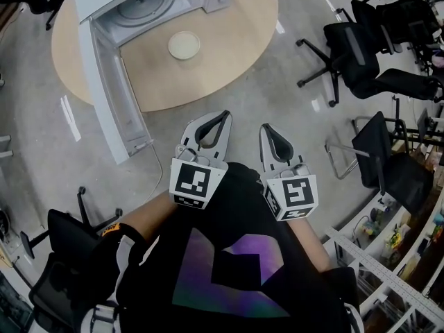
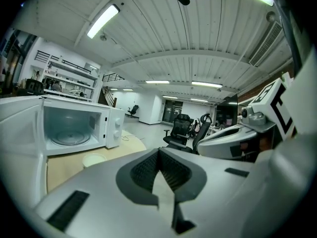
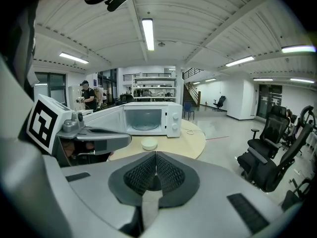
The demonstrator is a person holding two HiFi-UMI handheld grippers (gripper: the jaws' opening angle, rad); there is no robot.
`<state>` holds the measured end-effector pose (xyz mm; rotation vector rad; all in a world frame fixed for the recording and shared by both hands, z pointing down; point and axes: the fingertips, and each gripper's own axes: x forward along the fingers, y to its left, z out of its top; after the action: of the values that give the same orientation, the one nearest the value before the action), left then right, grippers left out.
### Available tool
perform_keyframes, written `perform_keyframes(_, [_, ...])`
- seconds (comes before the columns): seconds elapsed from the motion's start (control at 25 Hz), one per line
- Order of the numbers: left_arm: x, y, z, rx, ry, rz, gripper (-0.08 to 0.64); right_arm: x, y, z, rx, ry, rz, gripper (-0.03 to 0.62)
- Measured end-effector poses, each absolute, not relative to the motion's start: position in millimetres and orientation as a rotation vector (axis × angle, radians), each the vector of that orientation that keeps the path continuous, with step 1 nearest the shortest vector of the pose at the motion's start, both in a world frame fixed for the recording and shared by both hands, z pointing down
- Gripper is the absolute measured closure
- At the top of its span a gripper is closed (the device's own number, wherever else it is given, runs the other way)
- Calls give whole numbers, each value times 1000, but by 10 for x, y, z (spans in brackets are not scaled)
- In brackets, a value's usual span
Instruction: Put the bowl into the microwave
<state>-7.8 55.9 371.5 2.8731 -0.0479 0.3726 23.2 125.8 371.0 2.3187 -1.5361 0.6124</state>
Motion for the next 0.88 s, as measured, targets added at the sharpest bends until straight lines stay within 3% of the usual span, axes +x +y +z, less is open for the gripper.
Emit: perform_keyframes(0.88, [-278, -61, 3619, 2872, -443, 360, 514, 205, 479, 3685, 2088, -1871, 541, 576])
